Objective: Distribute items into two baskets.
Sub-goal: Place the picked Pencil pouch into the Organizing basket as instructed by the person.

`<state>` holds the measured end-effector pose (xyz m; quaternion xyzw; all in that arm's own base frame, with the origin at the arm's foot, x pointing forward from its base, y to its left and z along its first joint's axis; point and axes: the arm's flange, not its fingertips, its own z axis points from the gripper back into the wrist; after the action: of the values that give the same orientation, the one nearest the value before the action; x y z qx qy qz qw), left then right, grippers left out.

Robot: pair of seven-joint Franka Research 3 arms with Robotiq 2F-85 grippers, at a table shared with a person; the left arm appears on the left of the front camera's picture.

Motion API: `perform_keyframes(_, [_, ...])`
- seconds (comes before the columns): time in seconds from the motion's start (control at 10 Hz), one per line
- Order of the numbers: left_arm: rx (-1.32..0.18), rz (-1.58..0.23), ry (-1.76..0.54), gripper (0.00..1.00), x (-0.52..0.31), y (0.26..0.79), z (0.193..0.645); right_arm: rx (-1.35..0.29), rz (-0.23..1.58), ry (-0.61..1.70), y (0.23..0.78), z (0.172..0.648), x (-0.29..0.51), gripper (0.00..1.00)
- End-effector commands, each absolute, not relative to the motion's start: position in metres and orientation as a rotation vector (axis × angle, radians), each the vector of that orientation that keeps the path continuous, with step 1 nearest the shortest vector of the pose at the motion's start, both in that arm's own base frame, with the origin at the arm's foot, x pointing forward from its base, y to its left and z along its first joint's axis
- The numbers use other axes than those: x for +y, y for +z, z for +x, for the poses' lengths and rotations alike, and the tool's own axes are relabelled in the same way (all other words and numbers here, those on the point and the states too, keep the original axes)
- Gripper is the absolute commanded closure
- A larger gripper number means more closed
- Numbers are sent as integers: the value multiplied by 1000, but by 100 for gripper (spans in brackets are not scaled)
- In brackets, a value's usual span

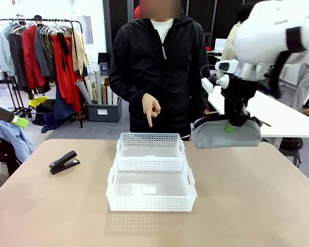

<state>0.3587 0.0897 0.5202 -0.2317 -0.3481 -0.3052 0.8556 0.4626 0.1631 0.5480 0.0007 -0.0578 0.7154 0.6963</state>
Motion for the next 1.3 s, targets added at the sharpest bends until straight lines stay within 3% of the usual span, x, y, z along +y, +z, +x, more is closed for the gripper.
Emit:
perform_keyframes(0.0, [-744,-503,-642,0,90,520,358,-112,-20,1635,565,493,181,100])
perform_keyframes(0.6, [-744,-503,-642,0,90,520,358,-131,-5,1702,571,540,257,100])
perform_keyframes(1.2, [-744,-503,-642,0,90,520,358,-198,-48,1658,534,567,323,100])
